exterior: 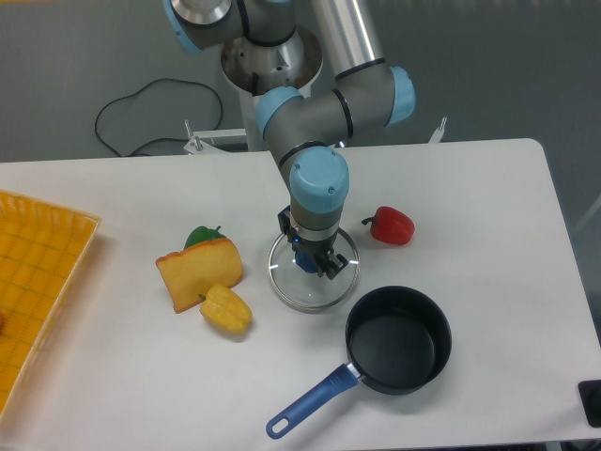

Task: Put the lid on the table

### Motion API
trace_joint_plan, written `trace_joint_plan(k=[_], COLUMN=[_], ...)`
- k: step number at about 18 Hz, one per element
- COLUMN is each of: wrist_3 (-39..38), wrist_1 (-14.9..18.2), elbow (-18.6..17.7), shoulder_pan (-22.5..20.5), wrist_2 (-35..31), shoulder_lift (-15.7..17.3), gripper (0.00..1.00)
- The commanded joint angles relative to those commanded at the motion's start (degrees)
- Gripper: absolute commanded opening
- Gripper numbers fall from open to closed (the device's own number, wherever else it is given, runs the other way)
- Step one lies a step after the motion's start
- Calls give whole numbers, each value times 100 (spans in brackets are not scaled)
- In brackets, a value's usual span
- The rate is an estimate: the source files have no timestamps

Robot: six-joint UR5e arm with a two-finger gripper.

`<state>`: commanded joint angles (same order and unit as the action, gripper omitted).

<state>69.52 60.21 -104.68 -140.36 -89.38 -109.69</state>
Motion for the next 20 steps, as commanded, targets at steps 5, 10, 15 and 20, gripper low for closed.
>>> trace_joint_plan(k=[5, 10, 15, 20], wrist_3=[0, 0, -53, -18], wrist_1=[0, 0, 26, 88], elbow=[9, 26, 227, 675], shoulder_pan=[18, 53, 53, 79], wrist_2=[-158, -184, -193, -255], shoulder_lift=[-35, -62, -53, 96], gripper=[72, 72, 87, 100])
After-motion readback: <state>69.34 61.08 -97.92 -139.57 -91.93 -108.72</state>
